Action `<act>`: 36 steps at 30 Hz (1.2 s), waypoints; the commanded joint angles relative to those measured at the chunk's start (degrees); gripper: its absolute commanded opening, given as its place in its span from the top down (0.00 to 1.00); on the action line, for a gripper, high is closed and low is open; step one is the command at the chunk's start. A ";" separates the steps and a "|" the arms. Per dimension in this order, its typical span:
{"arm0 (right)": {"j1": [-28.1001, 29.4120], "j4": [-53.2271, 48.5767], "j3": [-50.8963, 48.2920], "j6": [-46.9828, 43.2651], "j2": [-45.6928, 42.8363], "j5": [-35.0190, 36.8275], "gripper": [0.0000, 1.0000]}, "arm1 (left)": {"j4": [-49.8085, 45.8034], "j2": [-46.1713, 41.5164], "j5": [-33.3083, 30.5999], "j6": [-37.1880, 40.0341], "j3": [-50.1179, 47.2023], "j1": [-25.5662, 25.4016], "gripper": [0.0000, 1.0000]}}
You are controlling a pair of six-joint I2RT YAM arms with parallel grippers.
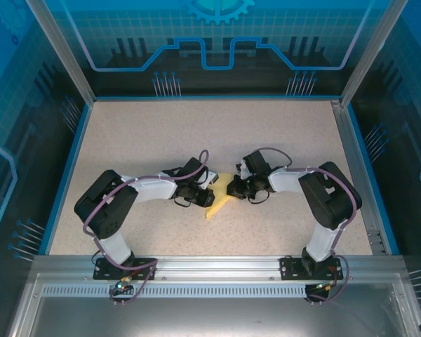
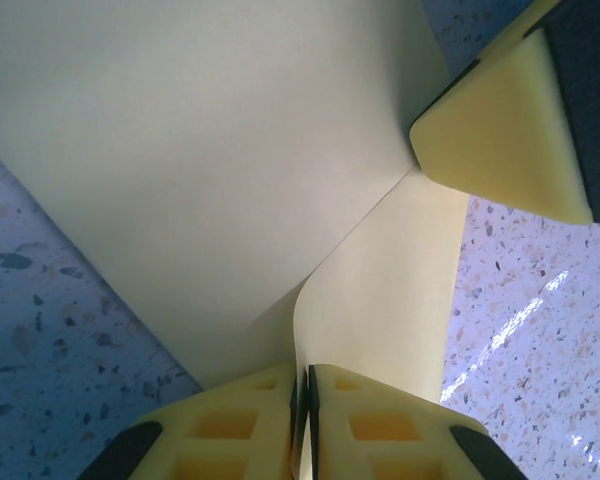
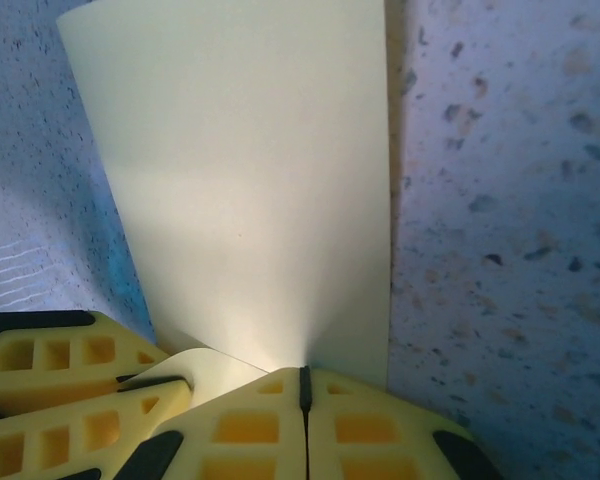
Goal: Fold a paper plane with a square sheet of paper (pick it up from the middle)
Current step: Third fold the triangle at the center of the table.
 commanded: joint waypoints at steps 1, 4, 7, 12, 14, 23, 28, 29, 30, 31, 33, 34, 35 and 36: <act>-0.56 -5.15 -1.36 -1.78 1.07 4.69 0.94 | -2.72 1.91 -1.22 1.68 -0.02 0.53 0.85; -1.30 -4.56 -1.95 -1.55 -0.19 3.78 0.94 | -2.81 1.91 -1.30 1.74 -0.01 0.50 0.85; -2.58 -3.59 -2.28 -0.53 -2.00 2.41 0.94 | -2.68 2.01 -1.21 1.73 -0.08 0.43 0.85; -3.09 -2.73 -2.39 -0.96 -6.14 -0.45 0.93 | -2.55 2.01 -1.21 1.85 -0.20 0.51 0.85; -2.43 -2.25 -3.16 -0.38 -8.78 -0.69 0.93 | -2.37 1.95 -1.13 1.99 -0.25 0.46 0.85; 5.49 7.66 -9.20 7.63 -11.99 0.36 0.93 | -2.37 2.12 -0.90 2.52 0.29 0.48 0.85; 9.79 13.67 -10.93 11.83 -9.82 2.16 0.93 | -2.60 2.33 -0.78 2.94 0.35 0.47 0.85; 10.32 14.19 -10.83 12.01 -9.34 2.51 0.93 | -2.71 2.31 -0.78 3.01 0.47 0.50 0.85; 10.63 14.41 -10.89 12.28 -9.00 2.71 0.94 | -2.72 2.35 -0.76 3.04 0.44 0.54 0.85; 10.98 14.76 -10.91 12.48 -8.61 2.95 0.94 | -2.79 2.35 -0.71 3.08 0.51 0.48 0.85; 11.18 15.40 -10.81 12.67 -7.88 3.04 0.94 | -2.78 2.34 -0.58 3.16 0.46 0.50 0.85; 11.15 16.14 -10.73 12.95 -7.47 2.96 0.94 | -2.73 2.37 -0.49 3.17 0.50 0.51 0.85; 11.19 16.77 -10.80 13.10 -7.00 2.63 0.94 | -2.72 2.36 -0.31 3.19 0.47 0.54 0.85; 11.29 16.81 -10.69 13.21 -6.61 2.48 0.93 | -2.72 2.30 -0.33 3.14 0.43 0.48 0.85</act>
